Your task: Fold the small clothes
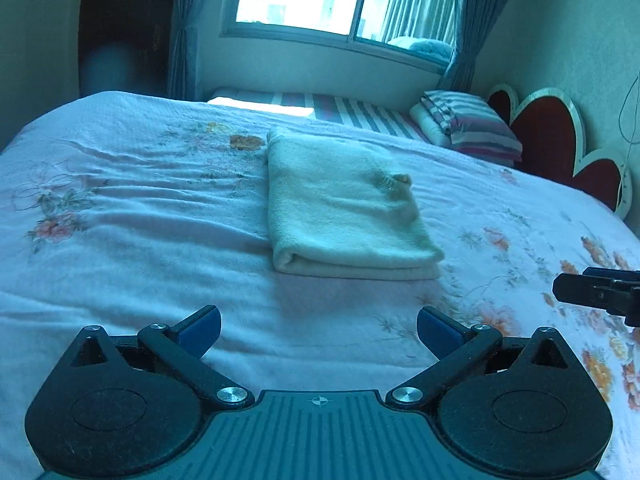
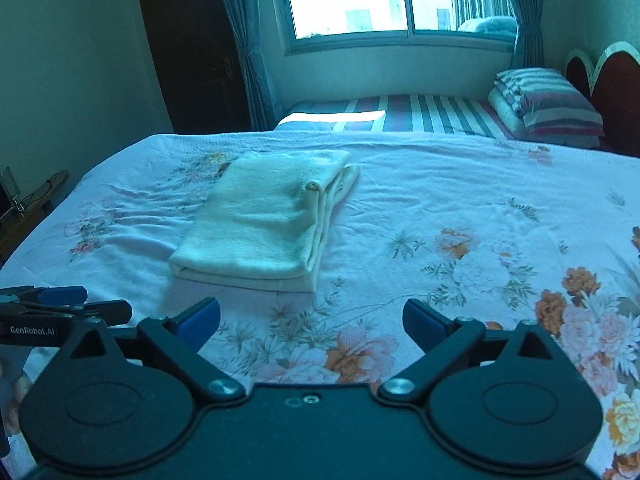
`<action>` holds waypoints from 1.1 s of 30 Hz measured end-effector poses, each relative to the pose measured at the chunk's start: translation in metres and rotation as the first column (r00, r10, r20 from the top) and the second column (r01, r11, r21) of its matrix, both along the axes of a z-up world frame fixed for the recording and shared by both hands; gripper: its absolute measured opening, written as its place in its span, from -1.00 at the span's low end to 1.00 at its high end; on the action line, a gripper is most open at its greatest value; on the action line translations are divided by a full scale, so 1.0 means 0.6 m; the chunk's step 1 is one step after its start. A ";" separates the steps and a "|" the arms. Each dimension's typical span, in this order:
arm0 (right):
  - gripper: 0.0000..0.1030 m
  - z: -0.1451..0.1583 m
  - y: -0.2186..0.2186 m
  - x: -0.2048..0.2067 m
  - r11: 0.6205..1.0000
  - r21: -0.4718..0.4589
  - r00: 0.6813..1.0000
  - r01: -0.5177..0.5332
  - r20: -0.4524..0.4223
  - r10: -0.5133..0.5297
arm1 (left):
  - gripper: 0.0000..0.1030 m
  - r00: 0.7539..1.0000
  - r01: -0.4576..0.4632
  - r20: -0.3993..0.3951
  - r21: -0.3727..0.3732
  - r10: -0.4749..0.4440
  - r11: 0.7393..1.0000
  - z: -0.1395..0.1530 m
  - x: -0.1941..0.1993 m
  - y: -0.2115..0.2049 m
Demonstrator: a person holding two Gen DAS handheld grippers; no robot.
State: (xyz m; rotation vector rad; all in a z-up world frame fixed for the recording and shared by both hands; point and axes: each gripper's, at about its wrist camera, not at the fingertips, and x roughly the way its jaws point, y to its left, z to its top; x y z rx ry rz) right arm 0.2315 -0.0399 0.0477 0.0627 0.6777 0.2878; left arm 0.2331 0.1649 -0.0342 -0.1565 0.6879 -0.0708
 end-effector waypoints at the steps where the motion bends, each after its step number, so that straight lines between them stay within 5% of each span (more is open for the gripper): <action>1: 0.91 0.015 0.000 -0.024 1.000 -0.017 1.000 0.009 0.021 -0.008 | 1.00 1.000 -0.012 0.017 -0.012 0.012 1.000 0.014 -0.030 -0.002; 10: 0.96 0.100 -0.024 -0.233 0.998 -0.025 0.992 0.061 0.116 -0.058 | 1.00 0.993 -0.011 0.114 0.014 0.009 1.000 0.121 -0.252 -0.035; 16: 0.99 0.127 -0.028 -0.322 0.994 -0.001 0.983 0.106 0.153 -0.104 | 1.00 0.986 0.024 0.165 0.031 -0.029 0.999 0.157 -0.343 -0.053; 33: 0.99 0.156 -0.042 -0.375 0.991 -0.012 0.966 0.132 0.228 -0.126 | 1.00 0.965 0.065 0.252 0.037 -0.073 0.997 0.203 -0.391 -0.100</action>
